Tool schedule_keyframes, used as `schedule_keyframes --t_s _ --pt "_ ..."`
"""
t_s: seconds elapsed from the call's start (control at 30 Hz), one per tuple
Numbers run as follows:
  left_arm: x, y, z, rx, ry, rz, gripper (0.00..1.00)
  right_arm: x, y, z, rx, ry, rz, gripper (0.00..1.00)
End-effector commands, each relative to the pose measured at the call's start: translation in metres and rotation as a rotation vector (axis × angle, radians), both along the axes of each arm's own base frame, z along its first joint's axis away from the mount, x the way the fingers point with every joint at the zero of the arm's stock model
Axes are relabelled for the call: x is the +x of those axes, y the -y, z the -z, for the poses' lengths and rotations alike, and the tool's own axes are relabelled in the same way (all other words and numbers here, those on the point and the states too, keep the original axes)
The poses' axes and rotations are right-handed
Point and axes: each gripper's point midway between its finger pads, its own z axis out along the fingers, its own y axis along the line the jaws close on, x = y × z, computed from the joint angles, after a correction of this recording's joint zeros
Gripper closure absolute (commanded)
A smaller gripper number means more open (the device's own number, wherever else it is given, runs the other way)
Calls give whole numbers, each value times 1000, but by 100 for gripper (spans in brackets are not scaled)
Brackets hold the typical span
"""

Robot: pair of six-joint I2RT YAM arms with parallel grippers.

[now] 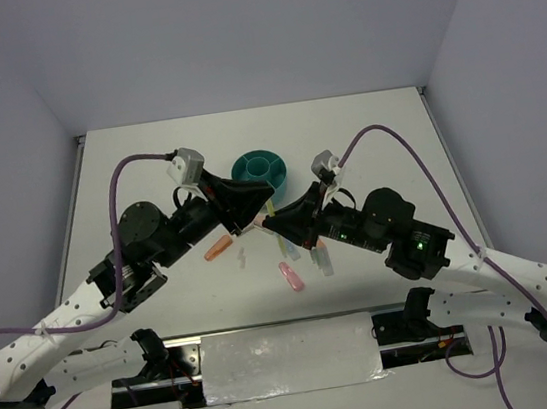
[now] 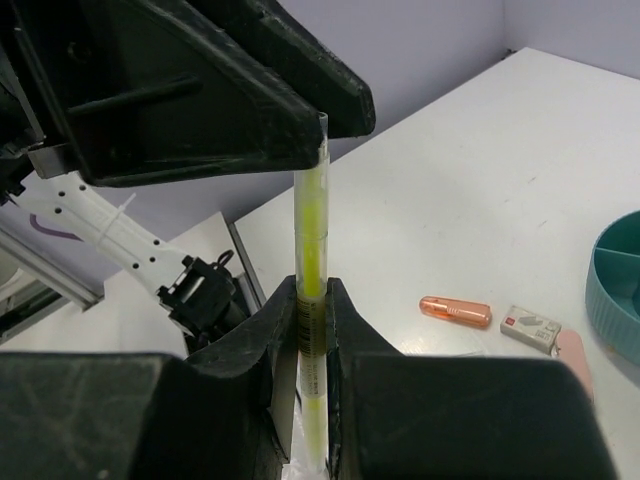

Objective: Sort the stationery into containers
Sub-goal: Close the pen cap on the pen.

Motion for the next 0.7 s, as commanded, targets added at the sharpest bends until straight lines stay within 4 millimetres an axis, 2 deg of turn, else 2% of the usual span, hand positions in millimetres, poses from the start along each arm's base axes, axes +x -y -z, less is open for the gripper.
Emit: schedule_keyframes --t_s 0.0,0.17,0.23,0.3,0.43,0.47,0.5,0.57,0.67 --pt "0 -4 -14 -35 13 -20 68 0 0 -15 33 35 -6 100" --pt "-1 0 -7 -25 -5 -1 68 0 -2 -20 32 41 -6 100" --pt "-3 2 -5 -25 -13 14 87 3 -2 -22 27 46 5 100" --pt "-5 5 1 -9 -33 31 100 7 -1 -25 16 55 25 100" --pt "-10 10 16 12 -86 69 100 15 1 -54 27 119 50 100" --pt "-12 12 25 28 -103 76 100 18 0 -58 20 134 57 100" --pt "-14 13 34 46 -127 85 100 18 2 -73 34 156 57 100" --pt "-19 17 50 78 -167 107 100 24 2 -91 38 185 72 100" --pt "-28 22 70 87 -214 142 100 30 2 -106 39 210 74 100"
